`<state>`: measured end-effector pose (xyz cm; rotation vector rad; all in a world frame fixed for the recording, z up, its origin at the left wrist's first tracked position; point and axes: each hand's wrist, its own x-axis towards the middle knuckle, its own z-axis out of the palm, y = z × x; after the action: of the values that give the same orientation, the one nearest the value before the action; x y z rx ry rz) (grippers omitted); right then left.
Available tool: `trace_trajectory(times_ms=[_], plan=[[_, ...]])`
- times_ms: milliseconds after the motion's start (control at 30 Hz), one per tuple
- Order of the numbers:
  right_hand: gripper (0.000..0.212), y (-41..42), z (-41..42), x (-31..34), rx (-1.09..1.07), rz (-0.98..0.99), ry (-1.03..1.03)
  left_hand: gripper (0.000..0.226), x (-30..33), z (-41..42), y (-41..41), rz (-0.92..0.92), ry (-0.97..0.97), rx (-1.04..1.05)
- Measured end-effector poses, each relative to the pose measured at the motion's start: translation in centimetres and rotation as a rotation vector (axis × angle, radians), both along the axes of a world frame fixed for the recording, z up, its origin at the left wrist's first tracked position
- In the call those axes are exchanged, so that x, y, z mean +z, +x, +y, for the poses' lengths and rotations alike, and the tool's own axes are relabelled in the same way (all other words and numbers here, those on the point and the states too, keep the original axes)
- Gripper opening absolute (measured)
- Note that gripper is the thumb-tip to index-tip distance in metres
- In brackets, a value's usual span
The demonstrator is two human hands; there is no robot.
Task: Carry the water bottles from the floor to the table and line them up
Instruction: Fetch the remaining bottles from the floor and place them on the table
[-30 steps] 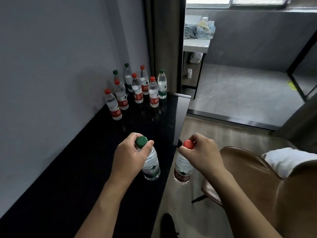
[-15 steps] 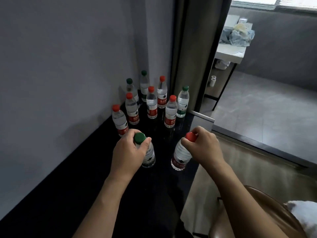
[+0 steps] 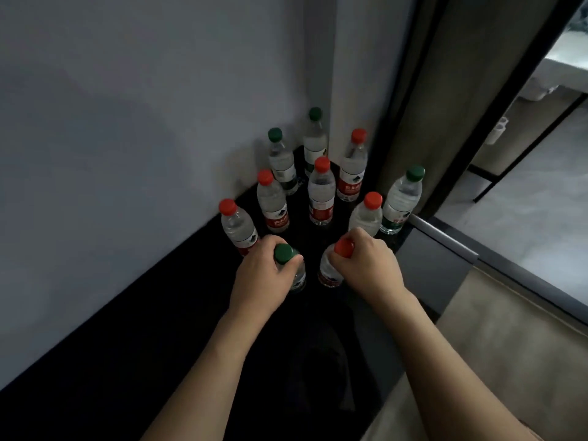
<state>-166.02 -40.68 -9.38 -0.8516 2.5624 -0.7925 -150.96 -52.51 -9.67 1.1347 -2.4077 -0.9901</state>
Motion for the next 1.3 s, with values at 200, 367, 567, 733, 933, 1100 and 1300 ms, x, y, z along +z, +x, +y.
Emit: trace_trajectory(times_ms=[200,367,567,733,933,1100,1300], plan=[[0.028,-2.1,-2.3,-0.6,0.063,0.008,0.005,0.021,-1.5,-1.0,-1.4,-0.031,0.02,0.004],[0.025,-2.5,-2.8,0.0,0.142,0.061,0.093,0.022,-1.1,-1.1,-2.3,-0.083,-0.03,-0.002],[0.035,-1.8,-2.3,0.9,0.159,0.129,0.199,0.04,-0.3,-0.4,-1.2,-0.113,-0.041,0.029],[0.051,0.1,-2.0,2.5,0.16,0.308,0.04,0.049,1.1,0.0,1.9,-0.121,-0.183,0.042],[0.059,5.8,-3.3,5.2,0.315,0.372,-0.134,0.049,2.9,0.8,8.9,-0.129,-0.336,0.188],[0.054,13.4,-3.9,6.9,0.478,0.341,-0.177,0.044,4.2,2.0,16.9,-0.096,-0.4,0.341],[0.058,23.9,-3.8,7.6,0.696,0.299,-0.173,0.044,5.9,4.8,28.5,-0.107,-0.433,0.539]])
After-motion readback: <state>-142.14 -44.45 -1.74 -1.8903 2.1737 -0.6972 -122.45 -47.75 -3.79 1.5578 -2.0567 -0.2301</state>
